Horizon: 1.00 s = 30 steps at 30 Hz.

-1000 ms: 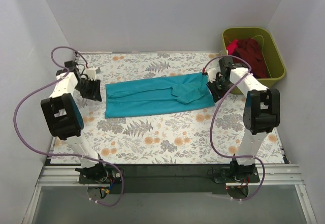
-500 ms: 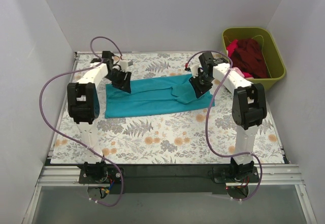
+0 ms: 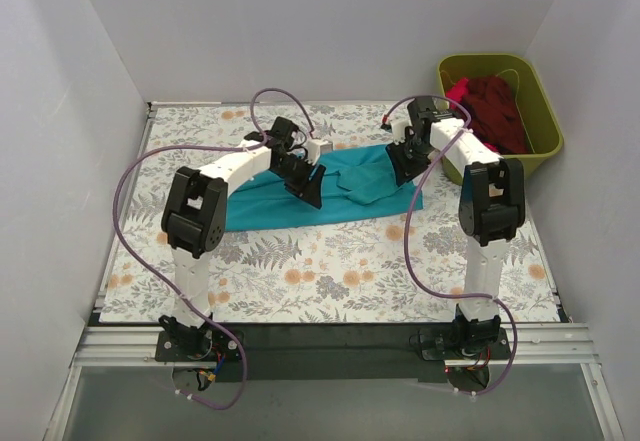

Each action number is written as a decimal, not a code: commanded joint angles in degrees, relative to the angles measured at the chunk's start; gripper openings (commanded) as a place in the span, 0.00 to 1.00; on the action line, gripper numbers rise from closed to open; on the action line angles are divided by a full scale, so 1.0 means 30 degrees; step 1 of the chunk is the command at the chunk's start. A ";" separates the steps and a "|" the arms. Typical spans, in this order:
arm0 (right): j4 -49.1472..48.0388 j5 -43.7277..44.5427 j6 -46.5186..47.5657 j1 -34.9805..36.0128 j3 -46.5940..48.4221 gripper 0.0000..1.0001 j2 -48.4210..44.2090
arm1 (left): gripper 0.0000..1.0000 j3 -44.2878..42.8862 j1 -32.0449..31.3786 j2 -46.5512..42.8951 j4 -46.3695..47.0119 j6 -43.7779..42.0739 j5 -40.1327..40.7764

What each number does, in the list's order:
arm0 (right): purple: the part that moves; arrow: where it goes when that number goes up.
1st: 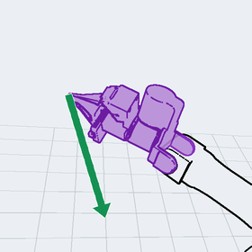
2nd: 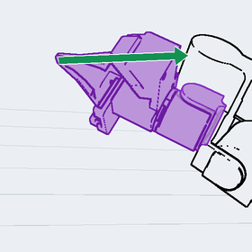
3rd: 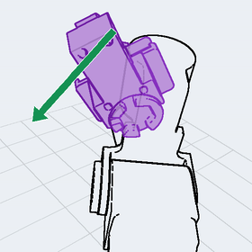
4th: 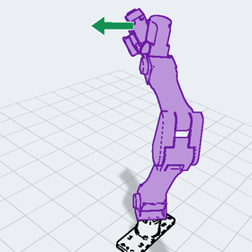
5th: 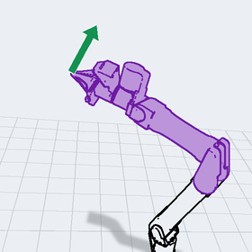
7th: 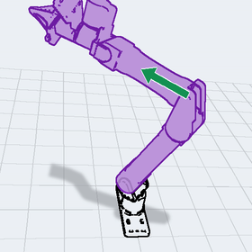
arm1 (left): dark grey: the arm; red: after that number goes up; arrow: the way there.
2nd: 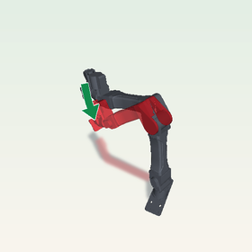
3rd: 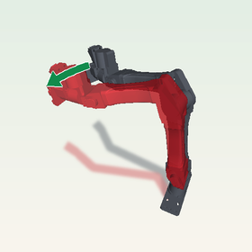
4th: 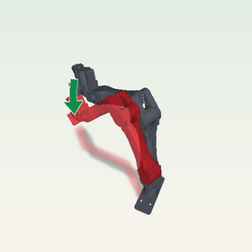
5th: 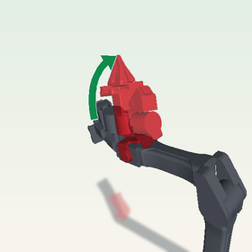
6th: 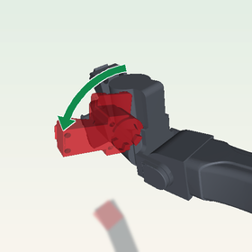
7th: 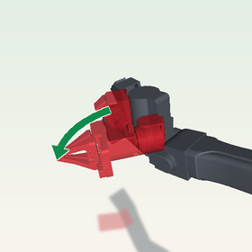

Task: Fold and stack the t-shirts
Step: Fold the tshirt

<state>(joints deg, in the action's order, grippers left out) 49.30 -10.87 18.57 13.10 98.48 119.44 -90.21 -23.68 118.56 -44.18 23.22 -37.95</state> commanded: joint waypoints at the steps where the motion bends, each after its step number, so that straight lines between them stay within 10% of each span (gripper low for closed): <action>1: 0.0061 -0.0828 -0.0418 -0.0149 0.0573 0.42 0.0470 | 0.44 -0.1333 -0.0834 0.0497 0.1307 0.0608 -0.0330; 13: 0.0090 -0.1502 -0.0622 -0.0501 0.0749 0.40 0.1437 | 0.45 -0.3648 -0.2829 0.2607 0.3009 0.1604 0.1108; 22: 0.0061 -0.2556 -0.0828 -0.0530 0.1567 0.08 0.0940 | 0.44 -0.2947 -0.2946 0.2491 0.3506 0.1751 0.1342; 30: 0.0003 -0.4693 -0.1324 -0.0530 0.3207 0.01 0.1699 | 0.43 -0.1602 -0.2946 0.1379 0.4151 0.1956 0.1226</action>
<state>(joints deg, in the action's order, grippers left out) 49.45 -20.25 16.10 11.64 104.36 123.76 -96.92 -32.45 127.92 -33.01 28.64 -34.04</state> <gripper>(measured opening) 0.021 0.435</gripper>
